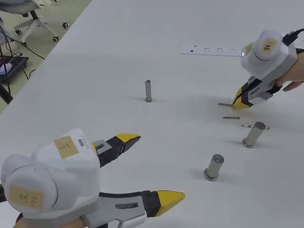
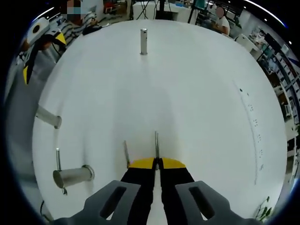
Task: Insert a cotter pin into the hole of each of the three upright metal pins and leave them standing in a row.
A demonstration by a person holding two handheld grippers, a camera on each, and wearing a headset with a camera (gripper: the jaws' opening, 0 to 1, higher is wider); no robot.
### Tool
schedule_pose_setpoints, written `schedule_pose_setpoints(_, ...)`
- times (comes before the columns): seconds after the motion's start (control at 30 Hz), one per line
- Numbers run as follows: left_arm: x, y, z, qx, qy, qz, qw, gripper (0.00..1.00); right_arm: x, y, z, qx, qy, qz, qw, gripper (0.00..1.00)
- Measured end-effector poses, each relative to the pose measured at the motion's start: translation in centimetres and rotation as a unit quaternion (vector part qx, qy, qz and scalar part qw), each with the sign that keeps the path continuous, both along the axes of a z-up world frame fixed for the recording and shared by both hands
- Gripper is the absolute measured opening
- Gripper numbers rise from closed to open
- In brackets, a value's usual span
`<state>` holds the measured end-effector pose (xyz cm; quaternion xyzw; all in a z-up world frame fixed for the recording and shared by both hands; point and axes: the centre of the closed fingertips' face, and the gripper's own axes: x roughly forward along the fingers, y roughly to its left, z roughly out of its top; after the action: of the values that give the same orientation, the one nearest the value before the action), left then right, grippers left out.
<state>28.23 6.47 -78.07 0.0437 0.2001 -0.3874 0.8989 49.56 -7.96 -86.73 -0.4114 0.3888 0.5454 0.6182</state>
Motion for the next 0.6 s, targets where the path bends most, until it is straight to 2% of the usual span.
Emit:
schedule_pose_setpoints(0.33, 0.06, 0.33, -0.07, 0.0, 0.004, 0.004, 1.0, 0.73, -0.43, 0.05, 0.13, -0.007, -0.016, 0.002, 0.9998, 0.02)
schedule_pose_setpoints(0.4, 0.08, 0.38, -0.06, 0.002, 0.004, 0.003, 1.0, 0.73, -0.04, -0.02, 0.04, -0.008, -0.021, 0.001, 0.9997, 0.02)
schedule_pose_setpoints(0.57, 0.26, 0.45, 0.17, 0.006, 0.003, 0.0, 1.0, 0.73, 0.02, -0.03, 0.31, 0.001, -0.026, -0.01, 0.9996, 0.02)
schedule_pose_setpoints(0.6, 0.32, 0.5, 0.1, 0.008, 0.007, 0.0, 0.9999, 0.72, 0.06, -0.12, 0.5, 0.005, -0.027, -0.015, 0.9995, 0.02)
